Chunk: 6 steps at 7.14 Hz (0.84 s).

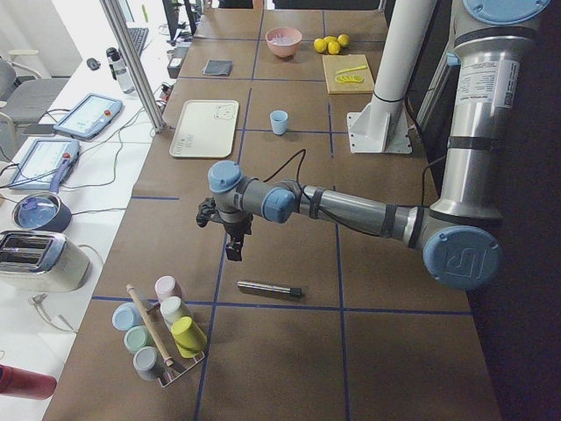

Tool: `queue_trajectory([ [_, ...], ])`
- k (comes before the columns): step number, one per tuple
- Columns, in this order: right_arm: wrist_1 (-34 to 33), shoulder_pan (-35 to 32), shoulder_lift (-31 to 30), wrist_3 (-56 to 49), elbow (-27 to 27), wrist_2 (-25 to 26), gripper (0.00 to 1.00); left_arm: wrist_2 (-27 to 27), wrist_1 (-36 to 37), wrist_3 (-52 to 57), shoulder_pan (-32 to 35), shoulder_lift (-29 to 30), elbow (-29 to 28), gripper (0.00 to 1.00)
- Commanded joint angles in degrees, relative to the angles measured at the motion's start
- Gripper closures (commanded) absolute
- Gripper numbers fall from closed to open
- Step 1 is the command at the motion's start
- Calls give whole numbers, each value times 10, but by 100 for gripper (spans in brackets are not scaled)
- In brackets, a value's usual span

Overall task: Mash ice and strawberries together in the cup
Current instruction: 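Grasp the metal pestle rod with the left gripper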

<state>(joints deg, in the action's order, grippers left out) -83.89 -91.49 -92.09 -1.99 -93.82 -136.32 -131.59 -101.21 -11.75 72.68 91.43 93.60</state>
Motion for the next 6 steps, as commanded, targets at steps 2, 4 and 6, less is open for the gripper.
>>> queue_trajectory([
  [2,12,0,-6,-1,0,0,0,5,-265,-168,-3,-29,-138,0],
  [4,14,0,-6,-1,1,0,0,9,-322,-226,-24,-28,-163,0],
  [6,13,0,-7,-1,4,0,0,35,-322,-225,-62,-28,-162,0],
])
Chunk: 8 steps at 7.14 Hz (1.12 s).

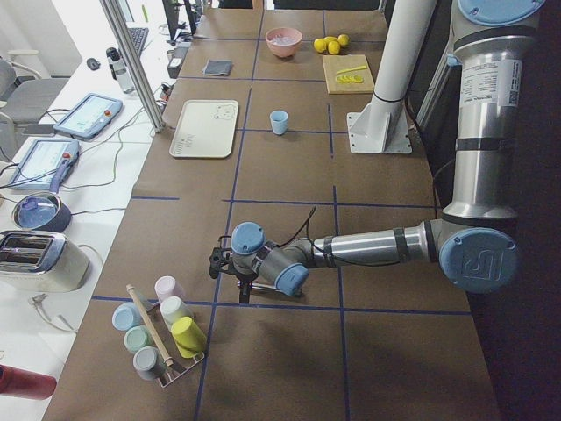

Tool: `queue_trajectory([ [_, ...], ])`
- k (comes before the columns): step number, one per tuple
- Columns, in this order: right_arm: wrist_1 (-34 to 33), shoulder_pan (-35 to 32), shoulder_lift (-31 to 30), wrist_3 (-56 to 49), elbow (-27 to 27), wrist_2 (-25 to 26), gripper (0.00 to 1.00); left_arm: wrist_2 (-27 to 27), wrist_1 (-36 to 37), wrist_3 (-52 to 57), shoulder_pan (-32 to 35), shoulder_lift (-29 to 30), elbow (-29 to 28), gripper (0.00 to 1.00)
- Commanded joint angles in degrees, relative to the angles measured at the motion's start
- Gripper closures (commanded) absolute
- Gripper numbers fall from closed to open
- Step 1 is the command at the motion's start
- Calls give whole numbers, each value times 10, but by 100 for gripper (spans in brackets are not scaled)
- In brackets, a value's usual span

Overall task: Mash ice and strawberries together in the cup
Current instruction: 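Grasp the metal pestle rod with the left gripper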

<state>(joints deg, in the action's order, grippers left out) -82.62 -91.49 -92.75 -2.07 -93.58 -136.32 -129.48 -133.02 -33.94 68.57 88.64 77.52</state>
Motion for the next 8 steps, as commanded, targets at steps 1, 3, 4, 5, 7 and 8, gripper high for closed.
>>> queue_trajectory([
  [1,0,0,-1,0,1,0,0,23,-4,-1,-34,-1,-1,0],
  [3,1,0,-1,0,-1,0,0,23,-4,0,-36,-5,-5,0],
  [4,1,0,-1,0,-1,0,0,22,-5,0,-36,-5,-10,0],
  [5,1,0,-1,0,-1,0,0,22,-5,1,-36,-5,-12,0],
  [7,1,0,-1,0,0,0,0,22,-5,0,-37,-5,-16,0],
  [8,1,0,-1,0,0,0,0,22,-5,0,-37,-5,-16,0],
])
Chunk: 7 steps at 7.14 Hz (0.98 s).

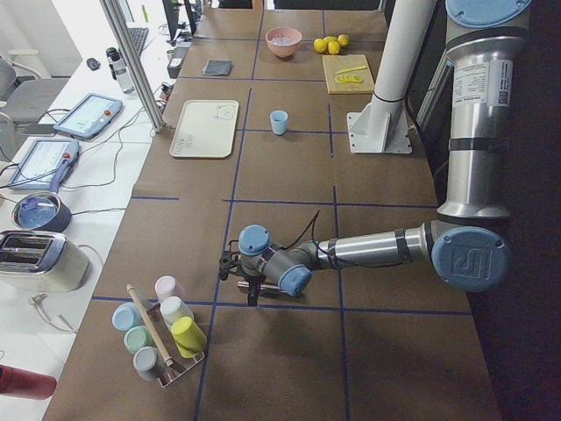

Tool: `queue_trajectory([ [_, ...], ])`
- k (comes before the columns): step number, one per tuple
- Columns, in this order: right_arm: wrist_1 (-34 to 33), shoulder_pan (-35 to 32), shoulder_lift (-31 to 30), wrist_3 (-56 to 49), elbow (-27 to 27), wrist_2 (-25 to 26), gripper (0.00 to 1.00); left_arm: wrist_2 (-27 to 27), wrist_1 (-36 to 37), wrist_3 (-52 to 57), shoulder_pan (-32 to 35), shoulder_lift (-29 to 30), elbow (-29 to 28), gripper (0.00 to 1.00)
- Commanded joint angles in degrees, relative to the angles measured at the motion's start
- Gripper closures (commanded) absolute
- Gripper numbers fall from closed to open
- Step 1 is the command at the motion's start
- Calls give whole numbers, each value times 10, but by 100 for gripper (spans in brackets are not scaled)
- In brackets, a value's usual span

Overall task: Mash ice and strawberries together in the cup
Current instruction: 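Grasp the metal pestle rod with the left gripper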

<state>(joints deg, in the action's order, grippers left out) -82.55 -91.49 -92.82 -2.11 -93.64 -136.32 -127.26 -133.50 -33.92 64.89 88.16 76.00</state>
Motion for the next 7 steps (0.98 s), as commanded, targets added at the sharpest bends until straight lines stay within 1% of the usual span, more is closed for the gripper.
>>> queue_trajectory([
  [1,0,0,0,0,0,0,0,0,1,0,-3,0,-1,0],
  [4,0,0,-1,0,-1,-1,0,1,1,-1,-9,0,-1,0],
  [5,0,0,-1,0,-1,-1,0,1,1,-2,-9,0,-1,7],
  [6,0,0,0,0,0,-1,0,1,1,0,-9,0,-1,26],
  [7,0,0,-1,0,0,-1,0,1,1,1,-9,0,-1,43],
])
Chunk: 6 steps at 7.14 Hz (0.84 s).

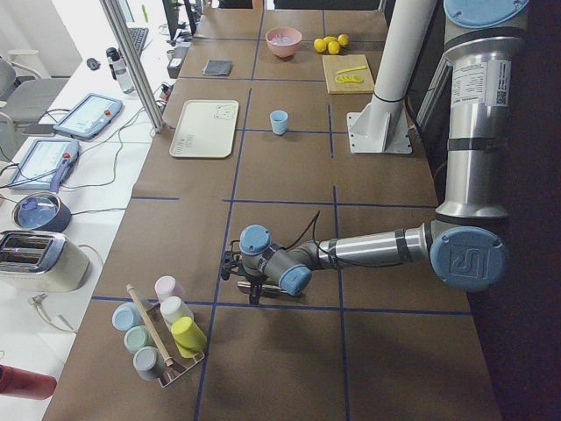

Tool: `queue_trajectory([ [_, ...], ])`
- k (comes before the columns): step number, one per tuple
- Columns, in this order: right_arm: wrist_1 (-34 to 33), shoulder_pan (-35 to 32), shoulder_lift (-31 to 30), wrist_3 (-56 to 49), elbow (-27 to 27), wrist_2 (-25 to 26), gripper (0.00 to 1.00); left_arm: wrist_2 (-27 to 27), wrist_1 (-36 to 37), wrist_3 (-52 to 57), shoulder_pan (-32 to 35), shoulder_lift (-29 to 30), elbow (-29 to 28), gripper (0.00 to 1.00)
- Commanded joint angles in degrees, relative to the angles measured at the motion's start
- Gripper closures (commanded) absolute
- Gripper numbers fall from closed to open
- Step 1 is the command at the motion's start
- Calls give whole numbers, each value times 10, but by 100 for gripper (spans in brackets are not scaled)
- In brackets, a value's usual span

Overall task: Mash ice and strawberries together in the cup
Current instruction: 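Grasp the metal pestle rod with the left gripper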

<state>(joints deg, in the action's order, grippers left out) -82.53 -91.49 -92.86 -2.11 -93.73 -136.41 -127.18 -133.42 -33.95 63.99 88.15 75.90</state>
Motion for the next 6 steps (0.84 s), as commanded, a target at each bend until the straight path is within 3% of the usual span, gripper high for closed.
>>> queue_trajectory([
  [1,0,0,0,0,0,1,0,-1,0,1,0,0,2,56],
  [3,0,0,1,0,0,0,0,-2,2,0,3,-1,13,90],
  [4,0,0,0,0,0,0,0,-4,5,0,4,-3,30,97],
  [6,-1,0,1,0,0,0,0,-7,19,0,17,2,68,100],
])
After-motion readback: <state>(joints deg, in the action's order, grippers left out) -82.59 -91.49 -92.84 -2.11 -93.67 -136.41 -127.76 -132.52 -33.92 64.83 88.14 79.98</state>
